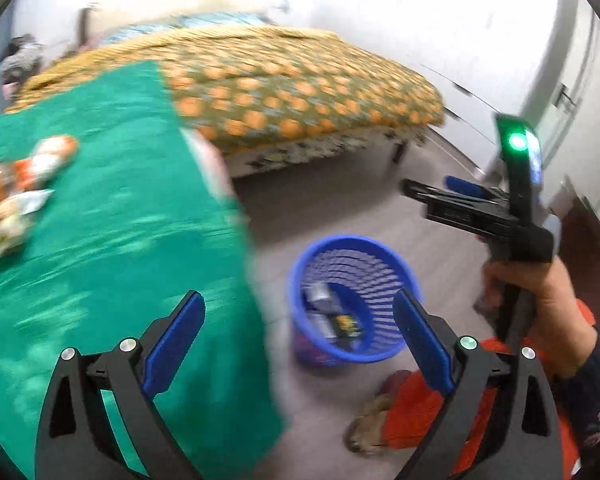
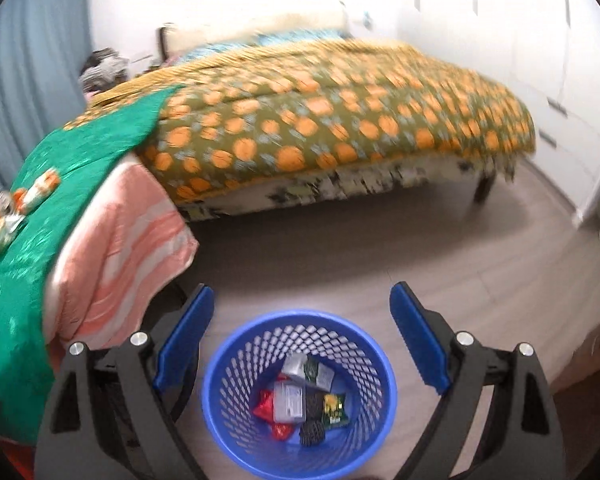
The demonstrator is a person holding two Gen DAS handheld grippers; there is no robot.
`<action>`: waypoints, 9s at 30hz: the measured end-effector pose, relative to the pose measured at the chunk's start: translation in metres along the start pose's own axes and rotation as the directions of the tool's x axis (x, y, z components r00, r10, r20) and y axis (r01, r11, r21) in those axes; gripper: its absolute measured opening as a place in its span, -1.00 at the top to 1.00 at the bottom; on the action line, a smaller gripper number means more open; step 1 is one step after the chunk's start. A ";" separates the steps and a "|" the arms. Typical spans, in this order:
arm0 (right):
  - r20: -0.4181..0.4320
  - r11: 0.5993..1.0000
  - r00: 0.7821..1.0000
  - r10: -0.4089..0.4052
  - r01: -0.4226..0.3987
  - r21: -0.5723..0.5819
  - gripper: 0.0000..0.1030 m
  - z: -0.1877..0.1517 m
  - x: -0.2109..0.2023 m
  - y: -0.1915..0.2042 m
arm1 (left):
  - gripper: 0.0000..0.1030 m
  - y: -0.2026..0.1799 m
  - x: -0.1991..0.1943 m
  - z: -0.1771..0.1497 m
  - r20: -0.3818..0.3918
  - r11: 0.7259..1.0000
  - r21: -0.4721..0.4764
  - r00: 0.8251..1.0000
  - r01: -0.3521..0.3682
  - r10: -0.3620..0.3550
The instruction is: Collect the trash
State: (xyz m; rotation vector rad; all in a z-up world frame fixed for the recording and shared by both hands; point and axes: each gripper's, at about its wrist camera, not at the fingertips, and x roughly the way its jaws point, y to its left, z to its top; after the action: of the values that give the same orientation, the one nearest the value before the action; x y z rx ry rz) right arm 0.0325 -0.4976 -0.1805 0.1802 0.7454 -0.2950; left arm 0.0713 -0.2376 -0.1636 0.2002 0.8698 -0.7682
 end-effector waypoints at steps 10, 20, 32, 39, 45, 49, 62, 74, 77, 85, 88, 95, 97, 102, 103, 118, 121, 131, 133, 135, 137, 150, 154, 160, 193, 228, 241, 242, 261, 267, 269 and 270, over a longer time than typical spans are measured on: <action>-0.062 0.941 0.963 0.263 -0.270 -0.203 -0.69 0.009 -0.024 0.175 | -0.85 0.164 -0.076 -0.048 -0.011 0.939 -0.179 0.955 -0.295 0.298; -0.214 0.807 0.905 0.368 -0.426 -0.410 -0.69 0.000 -0.001 0.346 | -0.85 0.264 -0.097 -0.068 -0.069 0.867 -0.299 0.915 -0.399 0.398; -0.266 0.813 0.904 0.336 -0.421 -0.403 -0.71 -0.006 0.020 0.361 | -0.85 0.357 -0.086 -0.013 -0.045 0.811 -0.426 0.904 -0.402 0.425; -0.261 0.816 0.907 0.331 -0.414 -0.403 -0.72 -0.007 0.020 0.361 | -0.69 0.429 -0.055 0.059 -0.042 0.722 -0.539 0.869 -0.435 0.492; -0.264 0.817 0.905 0.333 -0.417 -0.398 -0.72 -0.005 0.022 0.361 | -0.15 0.454 -0.009 0.075 -0.128 0.699 -0.547 0.871 -0.460 0.474; -0.266 0.817 0.904 0.335 -0.419 -0.396 -0.72 -0.004 0.023 0.361 | 0.18 0.463 -0.001 0.071 -0.124 0.704 -0.546 0.874 -0.455 0.469; -0.266 0.818 0.904 0.334 -0.418 -0.396 -0.73 -0.004 0.023 0.361 | 0.17 0.377 -0.086 -0.017 -0.143 0.904 -0.331 0.961 -0.270 0.235; -0.268 0.820 0.903 0.335 -0.419 -0.389 -0.75 -0.004 0.024 0.360 | -0.57 0.319 -0.082 -0.061 -0.094 0.900 -0.277 0.942 -0.337 0.323; -0.273 0.820 0.900 0.341 -0.427 -0.382 -0.76 -0.004 0.024 0.358 | -0.73 0.319 -0.079 -0.065 -0.115 0.883 -0.241 0.916 -0.402 0.385; -0.282 0.831 0.889 0.361 -0.444 -0.336 -0.79 0.020 0.026 0.385 | -0.89 0.329 -0.082 -0.070 -0.124 0.870 -0.271 0.911 -0.412 0.392; -0.243 0.822 0.899 0.365 -0.434 -0.369 -0.79 0.038 0.026 0.420 | -0.89 0.328 -0.082 -0.070 -0.123 0.871 -0.275 0.913 -0.407 0.388; -0.221 0.890 0.944 0.244 -0.309 -0.335 -0.79 0.060 0.066 0.449 | -0.89 0.329 -0.082 -0.070 -0.123 0.872 -0.278 0.915 -0.404 0.385; -0.263 0.890 0.931 0.252 -0.330 -0.316 -0.62 0.060 0.072 0.443 | -0.89 0.329 -0.082 -0.070 -0.122 0.872 -0.278 0.915 -0.403 0.384; -0.249 0.870 0.925 0.285 -0.359 -0.337 -0.06 0.055 0.057 0.411 | -0.89 0.328 -0.082 -0.069 -0.122 0.872 -0.278 0.915 -0.403 0.384; -0.250 0.862 0.921 0.298 -0.372 -0.343 -0.06 0.053 0.052 0.403 | -0.89 0.329 -0.082 -0.070 -0.122 0.872 -0.279 0.915 -0.403 0.384; -0.239 0.836 0.890 0.388 -0.449 -0.317 -0.58 -0.001 0.017 0.337 | -0.89 0.327 -0.081 -0.069 -0.125 0.870 -0.276 0.913 -0.408 0.388; -0.231 0.839 0.905 0.356 -0.419 -0.347 -0.68 -0.006 0.018 0.343 | -0.89 0.327 -0.084 -0.071 -0.127 0.878 -0.265 0.917 -0.400 0.379; -0.250 0.842 0.912 0.325 -0.400 -0.361 -0.87 -0.008 0.022 0.346 | -0.91 0.329 -0.102 -0.092 -0.125 0.866 -0.269 0.907 -0.421 0.402; -0.251 0.841 0.912 0.324 -0.399 -0.366 -0.87 -0.008 0.022 0.347 | -0.91 0.328 -0.101 -0.092 -0.125 0.861 -0.275 0.904 -0.428 0.409; -0.252 0.841 0.912 0.325 -0.400 -0.364 -0.88 -0.007 0.024 0.346 | -0.91 0.329 -0.101 -0.091 -0.123 0.860 -0.276 0.903 -0.429 0.411; -0.253 0.842 0.913 0.321 -0.397 -0.365 -0.89 -0.007 0.024 0.347 | -0.91 0.329 -0.102 -0.092 -0.122 0.859 -0.275 0.902 -0.432 0.414; -0.248 0.844 0.915 0.317 -0.392 -0.366 -0.90 -0.009 0.024 0.347 | -0.91 0.328 -0.102 -0.092 -0.120 0.859 -0.276 0.902 -0.431 0.415; -0.248 0.844 0.915 0.318 -0.393 -0.366 -0.90 -0.009 0.024 0.346 | -0.91 0.330 -0.102 -0.091 -0.119 0.860 -0.280 0.905 -0.426 0.409; -0.249 0.844 0.915 0.318 -0.392 -0.365 -0.90 -0.009 0.024 0.347 | -0.91 0.331 -0.102 -0.089 -0.120 0.861 -0.280 0.905 -0.425 0.408; -0.369 0.813 0.838 0.401 -0.512 -0.279 0.14 0.040 0.017 0.331 | 0.23 0.300 -0.091 -0.057 -0.121 0.894 -0.223 0.921 -0.389 0.370; -0.312 0.962 0.930 0.195 -0.120 0.244 0.12 -0.027 0.048 -0.072 | 0.19 -0.080 0.158 0.022 -0.268 0.993 -0.026 0.956 0.118 -0.120; -0.231 0.950 0.963 0.141 -0.066 0.305 -0.54 -0.014 0.038 -0.092 | -0.55 -0.078 0.170 0.027 -0.236 0.995 -0.049 0.967 0.090 -0.100; -0.226 0.954 0.965 0.129 -0.059 0.293 -0.55 -0.012 0.038 -0.089 | -0.57 -0.078 0.159 0.028 -0.220 0.994 -0.041 0.970 0.097 -0.103; 0.008 0.972 0.976 0.217 -0.216 -0.088 -0.67 0.030 -0.017 0.111 | -0.79 0.126 -0.069 -0.023 0.002 0.966 -0.141 0.976 -0.215 0.218; -0.169 0.861 0.895 0.413 -0.444 -0.247 -0.67 0.010 -0.006 0.251 | -0.83 0.231 -0.095 -0.014 0.042 0.893 -0.326 0.938 -0.312 0.343; -0.190 0.839 0.888 0.418 -0.458 -0.295 -0.67 0.003 0.000 0.283 | -0.84 0.246 -0.091 -0.002 0.049 0.893 -0.333 0.940 -0.303 0.338; -0.197 0.828 0.886 0.420 -0.463 -0.315 -0.67 0.001 0.003 0.294 | -0.84 0.251 -0.087 0.005 0.050 0.897 -0.328 0.943 -0.296 0.330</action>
State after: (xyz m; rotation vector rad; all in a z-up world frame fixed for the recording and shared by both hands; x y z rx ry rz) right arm 0.1308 -0.2208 -0.1652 0.0235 0.8398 0.3014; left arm 0.2103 -0.0135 -0.1298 0.0119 0.8230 -0.3259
